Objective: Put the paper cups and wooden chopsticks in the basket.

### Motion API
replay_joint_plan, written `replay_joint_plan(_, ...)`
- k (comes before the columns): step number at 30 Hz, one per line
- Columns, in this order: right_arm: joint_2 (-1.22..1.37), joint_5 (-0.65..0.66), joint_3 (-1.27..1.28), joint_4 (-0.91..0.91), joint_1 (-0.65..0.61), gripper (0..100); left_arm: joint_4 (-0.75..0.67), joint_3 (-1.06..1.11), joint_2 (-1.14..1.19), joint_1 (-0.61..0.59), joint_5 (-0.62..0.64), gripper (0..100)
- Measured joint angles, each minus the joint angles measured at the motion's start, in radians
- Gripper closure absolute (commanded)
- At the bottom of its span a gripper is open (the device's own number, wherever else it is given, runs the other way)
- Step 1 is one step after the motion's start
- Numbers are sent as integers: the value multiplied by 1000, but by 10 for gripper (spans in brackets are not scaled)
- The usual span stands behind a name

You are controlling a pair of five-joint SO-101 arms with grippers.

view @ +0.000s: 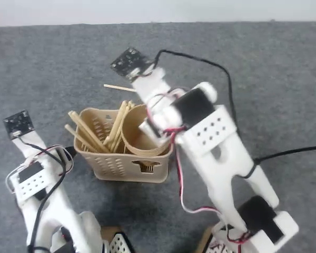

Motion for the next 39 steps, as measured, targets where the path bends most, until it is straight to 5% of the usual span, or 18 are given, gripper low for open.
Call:
replay_joint_plan(7, 0, 29, 2, 0, 98, 953, 0, 0, 0, 0, 0, 709)
replay_joint_plan(13, -2, 31, 17, 0, 89, 777, 0, 0, 0, 0, 0, 709)
replay_joint_plan(26, 63, 31, 106, 2, -3, 724, 0, 0, 0, 0, 0, 709)
replay_joint_plan(29, 64, 46, 83, 2, -12, 783, 0, 0, 0, 0, 0, 709)
replay_joint_plan(32, 69, 75, 83, 2, -12, 998, 0, 0, 0, 0, 0, 709)
replay_joint_plan(39, 92, 92, 60, 2, 2, 993, 0, 0, 0, 0, 0, 709)
